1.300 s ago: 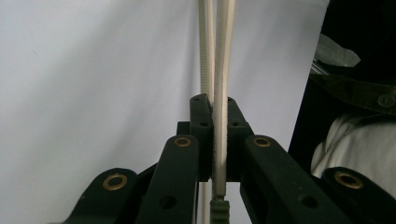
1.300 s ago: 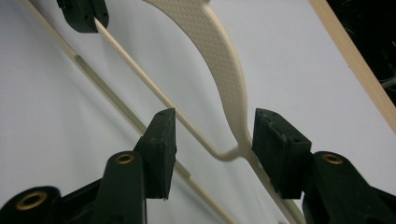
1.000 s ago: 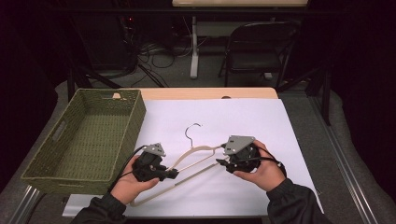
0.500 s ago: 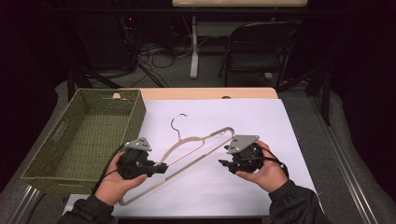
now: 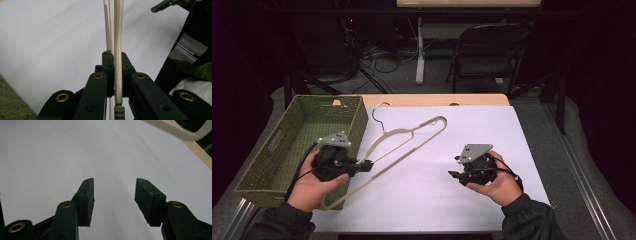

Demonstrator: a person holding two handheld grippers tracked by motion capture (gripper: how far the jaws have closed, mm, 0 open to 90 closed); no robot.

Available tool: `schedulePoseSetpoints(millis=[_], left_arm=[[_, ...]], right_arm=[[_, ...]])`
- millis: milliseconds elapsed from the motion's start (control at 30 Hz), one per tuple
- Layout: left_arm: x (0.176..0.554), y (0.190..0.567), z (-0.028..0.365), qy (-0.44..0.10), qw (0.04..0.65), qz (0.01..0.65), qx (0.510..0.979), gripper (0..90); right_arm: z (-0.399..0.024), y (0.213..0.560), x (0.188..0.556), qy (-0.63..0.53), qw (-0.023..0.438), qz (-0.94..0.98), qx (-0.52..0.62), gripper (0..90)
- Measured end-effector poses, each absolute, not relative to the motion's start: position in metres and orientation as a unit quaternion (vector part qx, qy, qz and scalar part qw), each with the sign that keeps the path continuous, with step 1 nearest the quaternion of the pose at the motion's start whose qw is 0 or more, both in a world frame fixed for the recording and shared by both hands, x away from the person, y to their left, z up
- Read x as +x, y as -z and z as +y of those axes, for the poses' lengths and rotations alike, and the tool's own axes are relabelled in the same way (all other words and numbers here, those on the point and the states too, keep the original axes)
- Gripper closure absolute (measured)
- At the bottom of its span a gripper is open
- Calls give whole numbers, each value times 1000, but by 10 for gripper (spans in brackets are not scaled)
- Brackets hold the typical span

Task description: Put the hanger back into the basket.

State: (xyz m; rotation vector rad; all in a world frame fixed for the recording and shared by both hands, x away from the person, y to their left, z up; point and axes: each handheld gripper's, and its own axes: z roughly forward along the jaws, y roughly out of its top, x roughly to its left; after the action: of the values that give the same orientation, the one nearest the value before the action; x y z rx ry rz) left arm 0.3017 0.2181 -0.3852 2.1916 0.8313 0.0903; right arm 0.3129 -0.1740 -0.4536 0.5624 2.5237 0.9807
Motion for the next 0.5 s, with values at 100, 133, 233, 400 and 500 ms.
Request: schedulePoseSetpoints(millis=[100,133,233,400,500], left_arm=[[305,376,228,-41,390,329,859,870],[306,373,232,-42,390,330,858,871],[308,365,243,-48,395,337,854,870],[313,357,262,-63,393,348,849,871],[316,355,273,-70,391,355,846,871]], right_arm=[[-176,455,314,-349,186,896,204,499],[-176,455,314,-347,186,896,205,500],[-178,456,315,-345,186,896,208,501],[-180,458,316,-347,187,894,215,503],[-181,459,317,-348,186,893,216,503]])
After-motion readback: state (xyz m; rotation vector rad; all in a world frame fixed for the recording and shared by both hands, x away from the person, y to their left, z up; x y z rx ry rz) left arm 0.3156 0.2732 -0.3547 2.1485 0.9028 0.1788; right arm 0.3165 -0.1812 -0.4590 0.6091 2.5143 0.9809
